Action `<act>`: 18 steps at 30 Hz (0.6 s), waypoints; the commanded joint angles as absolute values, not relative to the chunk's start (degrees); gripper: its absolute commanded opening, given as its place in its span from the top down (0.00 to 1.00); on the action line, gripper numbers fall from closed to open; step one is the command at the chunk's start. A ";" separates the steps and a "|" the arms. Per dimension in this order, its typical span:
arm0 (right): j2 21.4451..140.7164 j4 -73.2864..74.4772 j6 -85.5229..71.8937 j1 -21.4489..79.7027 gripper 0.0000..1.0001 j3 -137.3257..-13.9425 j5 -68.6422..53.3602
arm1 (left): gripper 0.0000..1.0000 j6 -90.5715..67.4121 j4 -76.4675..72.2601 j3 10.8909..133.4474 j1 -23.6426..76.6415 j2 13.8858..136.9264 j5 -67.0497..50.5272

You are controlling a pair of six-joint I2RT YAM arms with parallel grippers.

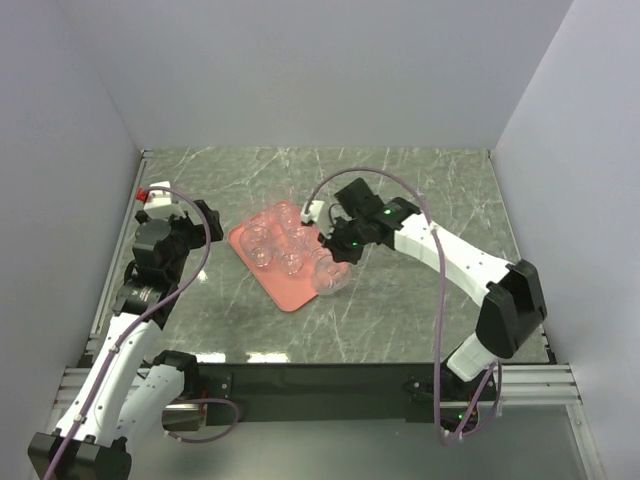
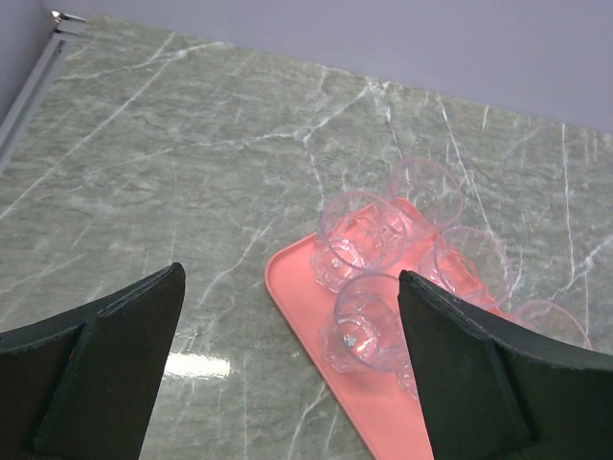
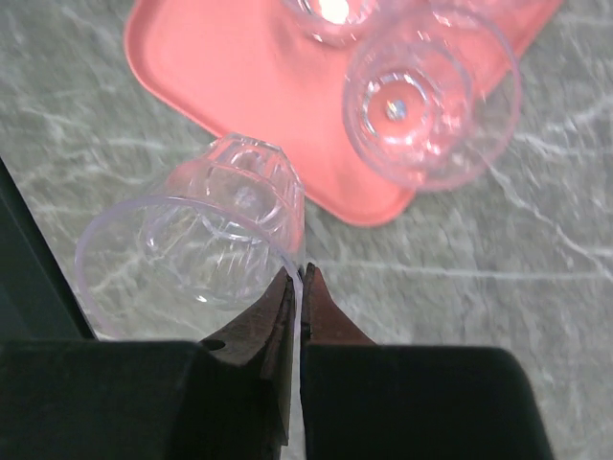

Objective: Place the glasses into the tray

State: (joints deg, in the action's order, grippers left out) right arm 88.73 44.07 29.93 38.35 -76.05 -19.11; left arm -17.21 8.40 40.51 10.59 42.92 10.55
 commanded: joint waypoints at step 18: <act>105.38 42.54 22.24 50.36 1.00 -92.63 -7.47 | 0.01 -17.31 6.07 39.90 10.72 38.23 17.84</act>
State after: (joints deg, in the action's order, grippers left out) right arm 104.38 43.24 23.77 49.01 -89.36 -9.26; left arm -17.26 7.99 40.38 10.59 39.55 15.97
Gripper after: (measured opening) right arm 0.038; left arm 0.995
